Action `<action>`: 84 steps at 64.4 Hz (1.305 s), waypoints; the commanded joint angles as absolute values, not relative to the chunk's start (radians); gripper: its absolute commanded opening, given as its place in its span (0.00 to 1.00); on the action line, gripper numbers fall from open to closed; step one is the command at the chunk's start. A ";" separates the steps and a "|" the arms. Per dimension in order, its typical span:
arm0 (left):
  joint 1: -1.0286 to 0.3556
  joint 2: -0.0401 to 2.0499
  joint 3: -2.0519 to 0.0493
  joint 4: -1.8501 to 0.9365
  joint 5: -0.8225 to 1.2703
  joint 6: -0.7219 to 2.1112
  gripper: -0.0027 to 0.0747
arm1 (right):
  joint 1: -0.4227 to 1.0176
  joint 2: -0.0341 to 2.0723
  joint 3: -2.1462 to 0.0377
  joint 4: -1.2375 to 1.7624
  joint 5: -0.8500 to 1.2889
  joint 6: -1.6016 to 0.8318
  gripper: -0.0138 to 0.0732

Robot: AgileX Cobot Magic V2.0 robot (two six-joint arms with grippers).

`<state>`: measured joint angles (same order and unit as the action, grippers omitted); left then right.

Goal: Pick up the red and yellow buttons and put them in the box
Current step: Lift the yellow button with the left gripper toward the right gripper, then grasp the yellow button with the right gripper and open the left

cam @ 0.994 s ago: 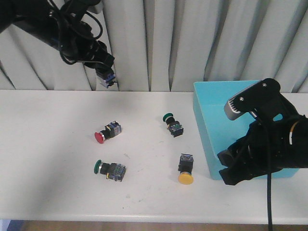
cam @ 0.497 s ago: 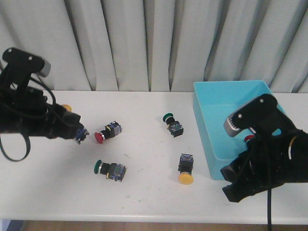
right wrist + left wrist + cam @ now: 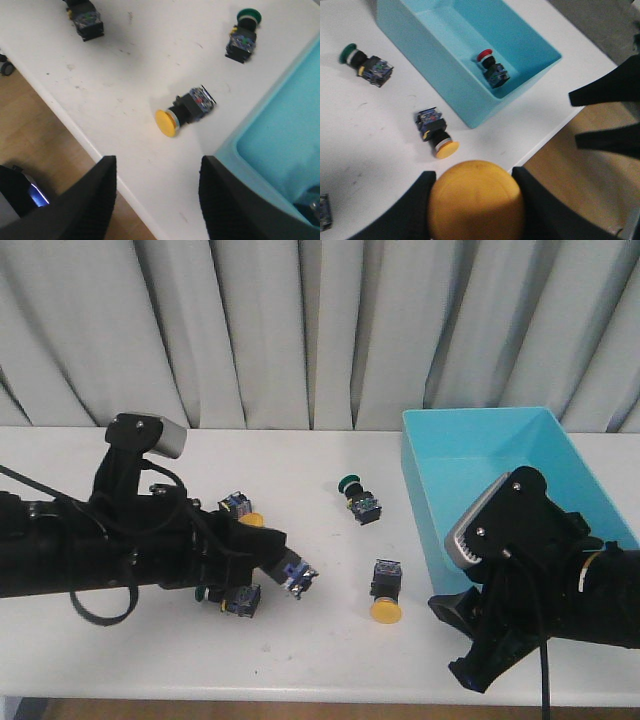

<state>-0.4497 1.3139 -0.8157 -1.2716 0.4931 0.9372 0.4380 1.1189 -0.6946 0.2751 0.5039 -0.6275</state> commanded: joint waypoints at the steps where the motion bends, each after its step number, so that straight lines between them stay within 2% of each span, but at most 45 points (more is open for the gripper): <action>1: -0.466 1.320 -0.842 -1.509 0.492 1.040 0.34 | 0.436 1.098 -0.719 0.455 0.445 -0.830 0.63; 13: -0.468 1.375 -0.842 -1.695 0.635 1.137 0.34 | 0.436 1.114 -0.719 0.855 0.443 -1.276 0.74; 24: -0.468 1.390 -0.842 -1.735 0.679 1.139 0.34 | 0.440 1.169 -0.719 1.129 0.442 -1.612 0.74; 33: -0.468 1.390 -0.842 -1.735 0.684 1.137 0.34 | 0.504 1.215 -0.719 1.265 0.380 -1.812 0.74; 47: -0.468 1.390 -0.842 -1.736 0.690 1.135 0.34 | 0.574 1.258 -0.719 1.366 0.307 -1.863 0.69; 64: -0.468 1.390 -0.842 -1.736 0.698 1.135 0.34 | 0.574 1.258 -0.719 1.379 0.294 -1.862 0.49; 71: -0.468 1.390 -0.842 -1.736 0.698 1.135 0.35 | 0.574 1.258 -0.719 1.380 0.305 -1.862 0.43; 78: -0.468 1.390 -0.842 -1.736 0.699 1.137 0.41 | 0.574 1.258 -0.719 1.380 0.311 -1.862 0.43; 84: -0.468 1.390 -0.842 -1.731 0.719 1.162 0.55 | 0.574 1.258 -0.719 1.380 0.311 -1.862 0.43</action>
<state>-0.4648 1.4182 -0.8157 -1.6841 0.6543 1.1368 0.5738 1.2781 -0.6946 1.3501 0.2988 -1.8567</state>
